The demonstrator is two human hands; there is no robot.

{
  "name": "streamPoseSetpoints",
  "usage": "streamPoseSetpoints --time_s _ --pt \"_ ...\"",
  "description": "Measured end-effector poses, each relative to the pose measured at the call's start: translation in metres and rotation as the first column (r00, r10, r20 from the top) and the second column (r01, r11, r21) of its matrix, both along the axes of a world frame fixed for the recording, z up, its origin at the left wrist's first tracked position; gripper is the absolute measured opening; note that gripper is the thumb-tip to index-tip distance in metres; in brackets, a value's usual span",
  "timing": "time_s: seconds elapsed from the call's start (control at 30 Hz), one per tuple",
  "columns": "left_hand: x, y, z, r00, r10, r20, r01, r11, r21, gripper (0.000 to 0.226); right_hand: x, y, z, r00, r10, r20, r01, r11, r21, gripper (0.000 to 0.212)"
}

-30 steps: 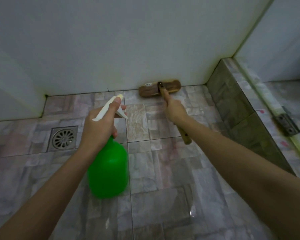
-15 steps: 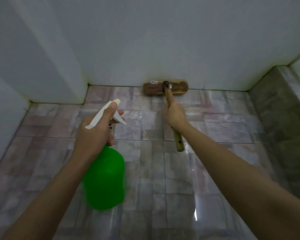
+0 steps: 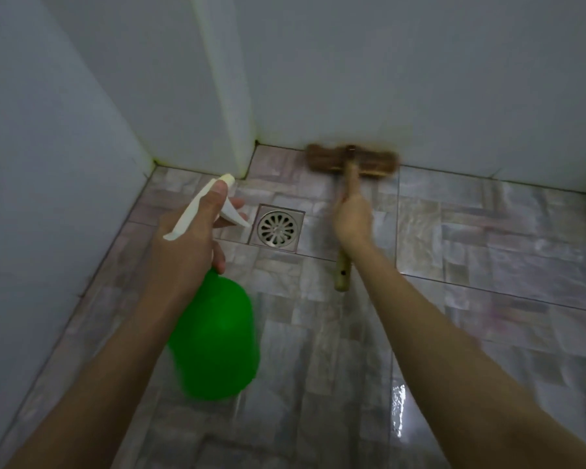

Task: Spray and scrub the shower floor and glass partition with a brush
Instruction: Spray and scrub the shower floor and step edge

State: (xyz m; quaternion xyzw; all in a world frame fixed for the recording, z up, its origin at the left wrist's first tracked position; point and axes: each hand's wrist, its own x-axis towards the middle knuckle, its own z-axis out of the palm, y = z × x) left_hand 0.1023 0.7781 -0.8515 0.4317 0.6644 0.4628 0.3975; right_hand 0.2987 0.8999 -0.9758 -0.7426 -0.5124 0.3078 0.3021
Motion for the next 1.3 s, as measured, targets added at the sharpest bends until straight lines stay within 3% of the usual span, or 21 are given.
streamPoseSetpoints --time_s 0.07,0.1,0.17,0.27,0.37,0.47,0.53,0.7,0.77,0.87,1.03,1.13,1.23,1.3 --pt "-0.008 -0.005 0.002 1.000 0.024 -0.016 -0.024 1.000 0.001 0.023 0.004 -0.009 0.004 0.955 -0.296 -0.024 0.295 0.955 -0.038 0.067" --pt "-0.009 -0.007 0.003 0.999 0.029 -0.024 -0.029 1.000 -0.005 0.024 -0.005 -0.010 0.008 0.937 -0.350 -0.017 0.349 0.936 -0.053 0.069" --pt "-0.008 -0.011 0.003 0.999 0.033 -0.034 -0.034 0.999 -0.038 0.026 -0.042 -0.005 0.015 0.968 -0.249 -0.034 0.247 0.967 -0.053 0.071" --pt "-0.005 -0.011 0.002 0.998 0.031 -0.046 -0.034 0.997 -0.067 0.026 -0.094 0.014 0.012 0.994 0.098 -0.046 -0.099 0.995 -0.029 0.072" --pt "-0.007 -0.005 0.002 0.999 0.052 -0.004 -0.052 0.997 -0.055 0.024 -0.091 0.020 0.023 0.978 0.206 0.021 -0.204 0.976 -0.074 0.074" --pt "-0.009 -0.002 0.005 0.998 0.060 0.013 -0.059 0.997 -0.052 0.022 -0.060 -0.018 0.037 0.934 0.323 0.155 -0.278 0.927 -0.253 0.076" --pt "-0.010 -0.002 0.005 0.999 0.042 -0.010 -0.042 0.998 -0.039 0.022 -0.053 -0.031 0.043 0.919 0.352 0.176 -0.281 0.900 -0.332 0.075" --pt "-0.006 -0.005 0.006 1.000 0.023 -0.020 -0.024 0.999 -0.034 0.023 -0.063 0.040 0.064 0.880 0.436 0.187 -0.375 0.881 -0.288 0.055" --pt "-0.008 -0.007 0.008 1.000 0.024 -0.013 -0.024 0.999 -0.032 0.024 -0.056 0.018 0.063 0.857 0.458 0.237 -0.376 0.870 -0.321 0.055" --pt "-0.007 -0.010 0.011 1.000 0.015 -0.003 -0.015 0.999 -0.037 0.025 -0.037 -0.047 0.059 0.888 0.422 0.186 -0.348 0.877 -0.331 0.064" --pt "0.006 -0.022 0.013 0.999 -0.042 -0.014 0.040 0.995 -0.090 0.029 -0.037 0.035 0.077 0.883 0.413 0.224 -0.311 0.871 -0.380 0.050" --pt "0.010 -0.021 0.015 0.998 -0.055 0.036 0.057 0.995 -0.084 0.026 -0.011 -0.004 0.075 0.844 0.454 0.286 -0.333 0.860 -0.386 0.056" --pt "0.015 -0.018 0.011 0.996 -0.033 0.079 0.038 0.998 -0.059 0.036 0.021 -0.079 0.067 0.883 0.389 0.262 -0.276 0.883 -0.381 0.064" --pt "0.022 -0.019 0.008 0.997 -0.060 0.042 0.062 0.997 -0.050 0.050 0.035 -0.048 0.056 0.891 0.358 0.280 -0.249 0.900 -0.359 0.058"
